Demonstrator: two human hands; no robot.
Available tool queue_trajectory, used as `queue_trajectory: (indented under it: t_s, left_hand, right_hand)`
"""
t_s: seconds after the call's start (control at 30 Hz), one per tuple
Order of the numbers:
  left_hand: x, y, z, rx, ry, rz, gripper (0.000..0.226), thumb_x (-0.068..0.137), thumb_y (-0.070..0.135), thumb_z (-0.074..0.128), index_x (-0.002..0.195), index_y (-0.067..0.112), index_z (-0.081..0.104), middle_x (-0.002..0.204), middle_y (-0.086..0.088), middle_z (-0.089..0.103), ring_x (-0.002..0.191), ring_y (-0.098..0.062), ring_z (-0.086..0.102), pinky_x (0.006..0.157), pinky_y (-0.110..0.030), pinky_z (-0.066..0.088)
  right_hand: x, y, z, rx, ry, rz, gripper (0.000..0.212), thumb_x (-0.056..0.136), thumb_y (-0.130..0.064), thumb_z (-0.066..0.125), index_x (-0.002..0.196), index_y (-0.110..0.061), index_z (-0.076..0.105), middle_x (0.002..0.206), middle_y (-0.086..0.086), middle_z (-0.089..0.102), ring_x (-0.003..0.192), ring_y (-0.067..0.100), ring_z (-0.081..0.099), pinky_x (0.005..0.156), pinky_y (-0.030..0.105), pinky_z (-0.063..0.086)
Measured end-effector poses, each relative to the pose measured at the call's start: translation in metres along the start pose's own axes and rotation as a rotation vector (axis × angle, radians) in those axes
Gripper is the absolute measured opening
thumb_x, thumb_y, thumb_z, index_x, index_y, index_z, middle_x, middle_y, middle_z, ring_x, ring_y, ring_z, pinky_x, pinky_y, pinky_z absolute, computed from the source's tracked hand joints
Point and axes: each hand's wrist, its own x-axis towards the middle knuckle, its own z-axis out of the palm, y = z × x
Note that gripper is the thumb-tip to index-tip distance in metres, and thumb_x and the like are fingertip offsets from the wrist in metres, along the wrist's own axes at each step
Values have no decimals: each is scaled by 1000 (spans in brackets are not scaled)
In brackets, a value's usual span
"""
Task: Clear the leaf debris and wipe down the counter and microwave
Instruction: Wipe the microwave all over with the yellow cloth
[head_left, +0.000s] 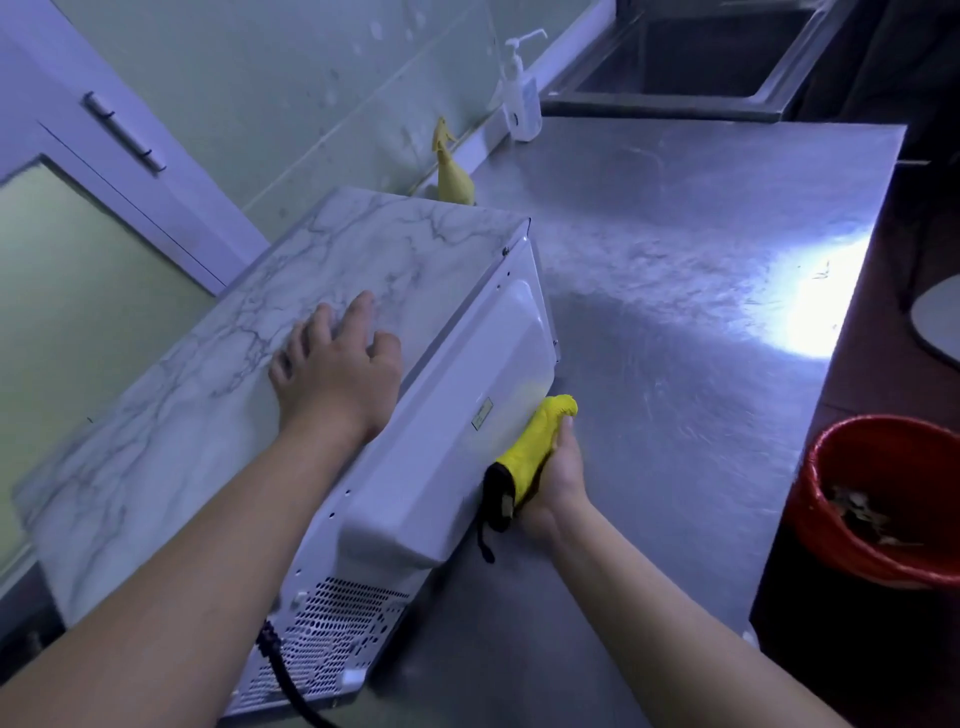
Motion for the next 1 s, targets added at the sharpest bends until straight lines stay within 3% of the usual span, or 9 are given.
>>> queue_trajectory:
  t_s: [0.1, 0.2, 0.27, 0.33, 0.43, 0.53, 0.6, 0.8, 1.0]
  left_hand:
    - [-1, 0, 0, -6, -3, -6, 56, 94, 44, 29, 150, 49, 23, 165, -1, 14, 151, -21, 8, 120, -47, 2]
    - [-1, 0, 2, -9, 1, -3, 56, 95, 44, 29, 150, 48, 23, 165, 0, 14, 151, -21, 7, 120, -47, 2]
    - [-1, 0, 1, -6, 2, -3, 56, 95, 45, 29, 151, 48, 22, 165, -1, 15, 151, -22, 7, 120, -47, 2]
    - [-1, -1, 1, -5, 6, 0, 56, 95, 45, 29, 151, 47, 22, 165, -1, 15, 151, -23, 8, 121, -47, 2]
    - [-1, 0, 0, -19, 12, 8, 56, 96, 44, 30, 151, 45, 23, 165, -2, 15, 150, -24, 8, 121, -48, 3]
    - [-3, 1, 0, -19, 33, 9, 56, 96, 44, 33, 151, 44, 25, 164, -4, 16, 151, -26, 9, 121, -49, 4]
    - [-3, 1, 0, -15, 54, 22, 55, 96, 44, 35, 150, 43, 26, 164, -6, 18, 150, -28, 11, 121, -50, 6]
    - [-2, 1, 2, -26, 55, 25, 55, 97, 44, 33, 151, 43, 24, 164, -6, 17, 151, -28, 9, 120, -50, 4]
    - [-1, 0, 4, -28, 37, 18, 54, 97, 44, 30, 151, 45, 22, 165, -4, 14, 151, -25, 6, 121, -49, 1]
  right_hand:
    - [-20, -9, -7, 78, -9, 1, 78, 87, -78, 43, 120, -12, 67, 106, 16, 75, 96, 34, 73, 77, 43, 57]
    - [-35, -30, 6, 48, -36, -181, 66, 92, -73, 40, 114, -17, 67, 86, 6, 78, 73, 22, 76, 56, 29, 57]
    - [-46, -51, 30, 11, -97, -328, 61, 93, -71, 41, 111, -19, 68, 88, 4, 78, 72, 19, 76, 55, 27, 58]
    - [-63, -65, 61, -119, -136, -490, 58, 89, -72, 47, 121, -27, 66, 100, -2, 75, 79, 12, 74, 65, 30, 60]
    - [-75, -53, 95, -470, -136, -850, 54, 90, -63, 45, 139, -40, 49, 122, -20, 63, 114, 0, 61, 101, 32, 48]
    - [-66, -2, 96, -937, -53, -1165, 60, 96, -56, 34, 154, -42, 25, 159, -14, 32, 150, 12, 18, 121, 30, 10]
    - [-57, 31, 79, -1088, 25, -1307, 65, 97, -53, 33, 158, -35, 17, 167, -7, 16, 154, 17, 1, 122, 35, 3]
    - [-4, 25, 26, -1129, -287, -1827, 54, 100, -49, 32, 145, -19, 40, 155, 17, 33, 148, 46, 20, 116, 62, 23]
    - [40, 12, 3, -1072, -244, -1773, 63, 102, -51, 27, 158, -23, 18, 165, 9, 14, 148, 48, 19, 117, 62, 20]
